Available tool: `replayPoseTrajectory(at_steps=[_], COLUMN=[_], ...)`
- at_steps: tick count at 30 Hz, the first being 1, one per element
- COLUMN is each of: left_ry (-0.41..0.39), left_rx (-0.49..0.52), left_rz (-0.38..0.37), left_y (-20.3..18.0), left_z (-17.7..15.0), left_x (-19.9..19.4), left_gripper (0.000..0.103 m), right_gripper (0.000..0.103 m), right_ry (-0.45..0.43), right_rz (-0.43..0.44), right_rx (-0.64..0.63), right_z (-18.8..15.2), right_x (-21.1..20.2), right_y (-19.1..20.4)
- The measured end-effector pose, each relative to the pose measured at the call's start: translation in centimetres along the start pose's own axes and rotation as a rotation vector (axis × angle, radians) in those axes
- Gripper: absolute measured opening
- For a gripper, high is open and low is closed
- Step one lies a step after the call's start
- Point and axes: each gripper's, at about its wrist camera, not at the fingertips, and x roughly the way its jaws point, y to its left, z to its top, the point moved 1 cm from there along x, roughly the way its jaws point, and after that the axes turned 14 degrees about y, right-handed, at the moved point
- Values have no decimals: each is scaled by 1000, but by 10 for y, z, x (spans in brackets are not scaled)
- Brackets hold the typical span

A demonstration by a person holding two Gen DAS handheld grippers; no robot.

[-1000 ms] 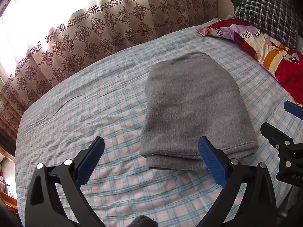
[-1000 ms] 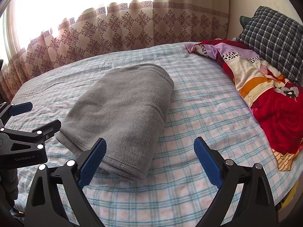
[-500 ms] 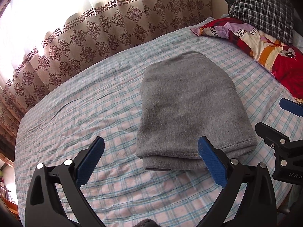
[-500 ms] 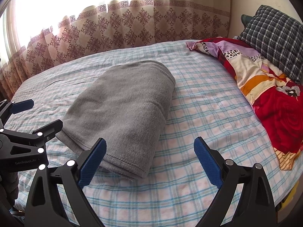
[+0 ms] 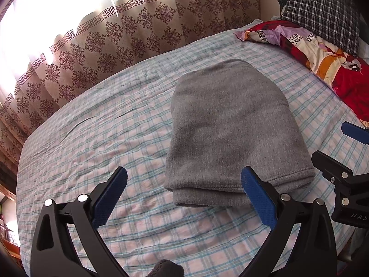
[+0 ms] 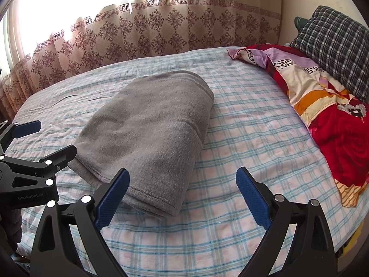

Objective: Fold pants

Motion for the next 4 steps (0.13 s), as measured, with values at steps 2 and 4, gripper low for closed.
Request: replayPoseTrajectory(at_steps=[2,4], left_ry=[26,57], left_rx=[-22,-51], left_rz=[-10,-13], left_y=[7,17], left_z=[-1,-3], left_x=[9,20], left_gripper=[100,100], right_gripper=[93,93], right_ry=[6,12], right_rz=[-4,-6], right_rx=[3,9], right_z=[-1,-1], right_x=[2,5], right_y=[-1,-2])
